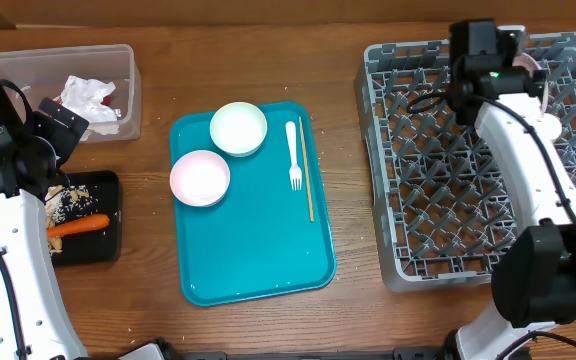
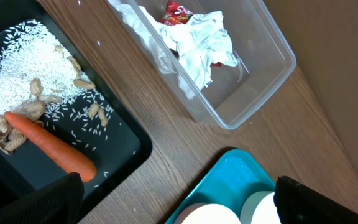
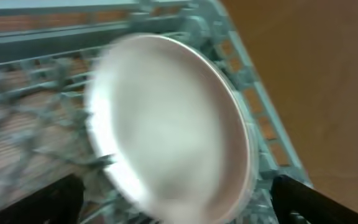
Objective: Sort waste into correct bins and load items into the dishwasher rack
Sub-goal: 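Open the right gripper and withdraw it above the rack, then move the right gripper to the white fork on the teal tray and grasp it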
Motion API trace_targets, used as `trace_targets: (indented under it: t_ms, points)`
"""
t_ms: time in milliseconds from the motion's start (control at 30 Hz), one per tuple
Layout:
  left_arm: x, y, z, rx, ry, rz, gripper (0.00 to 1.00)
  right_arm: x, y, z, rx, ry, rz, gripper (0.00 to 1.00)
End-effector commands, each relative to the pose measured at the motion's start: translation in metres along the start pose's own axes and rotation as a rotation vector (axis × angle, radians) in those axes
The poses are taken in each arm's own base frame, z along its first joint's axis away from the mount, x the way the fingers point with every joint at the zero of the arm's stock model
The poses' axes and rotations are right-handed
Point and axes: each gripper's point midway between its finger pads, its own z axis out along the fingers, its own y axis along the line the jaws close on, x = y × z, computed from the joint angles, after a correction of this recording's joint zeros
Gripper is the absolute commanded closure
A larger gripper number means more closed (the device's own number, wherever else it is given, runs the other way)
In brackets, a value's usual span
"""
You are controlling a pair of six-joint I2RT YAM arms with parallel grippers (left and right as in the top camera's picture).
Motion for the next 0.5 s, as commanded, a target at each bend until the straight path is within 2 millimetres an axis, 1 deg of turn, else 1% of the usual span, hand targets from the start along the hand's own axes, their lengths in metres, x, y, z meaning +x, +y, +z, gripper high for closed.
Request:
trace_targets:
  t_ms: [0, 67, 100, 133, 200, 233, 267, 333, 400, 433, 467]
  points:
    - [-0.004, 0.002, -0.002, -0.009, -0.015, -0.013, 0.0, -0.01, 0.051, -0.046, -0.228, -0.047, 0.027, 0.0]
    - [-0.004, 0.002, -0.002, -0.009, -0.015, -0.013, 0.0, -0.008, 0.084, -0.082, -0.4, -0.055, -0.001, 0.0]
    - [-0.004, 0.002, -0.002, -0.008, -0.015, -0.013, 0.0, -0.006, 0.098, -0.095, -0.473, -0.053, -0.018, 0.0]
    - [-0.004, 0.002, -0.002, -0.009, -0.015, -0.013, 0.0, 0.005, 0.135, -0.131, -0.678, -0.037, -0.066, 0.0]
    - [-0.004, 0.002, -0.002, -0.008, -0.015, -0.013, 0.0, 0.026, 0.181, -0.18, -0.945, 0.009, -0.142, 0.0]
    - [-0.004, 0.002, -0.002, -0.009, -0.015, -0.013, 0.0, 0.037, 0.204, -0.198, -1.049, 0.026, -0.177, 0.0]
    - [-0.004, 0.002, -0.002, -0.009, -0.015, -0.013, 0.0, 0.044, 0.217, -0.206, -1.103, 0.04, -0.197, 0.0]
    - [-0.004, 0.002, -0.002, -0.009, -0.015, -0.013, 0.0, 0.055, 0.238, -0.209, -1.15, 0.068, -0.216, 0.0]
    - [-0.004, 0.002, -0.002, -0.009, -0.015, -0.013, 0.0, 0.069, 0.265, -0.204, -1.152, 0.129, -0.199, 0.01]
    - [-0.004, 0.002, -0.002, -0.009, -0.015, -0.013, 0.0, 0.073, 0.271, -0.203, -1.152, 0.139, -0.205, 0.02]
    - [-0.004, 0.002, -0.002, -0.009, -0.015, -0.013, 0.0, 0.085, 0.287, -0.201, -1.155, 0.16, -0.233, 0.03]
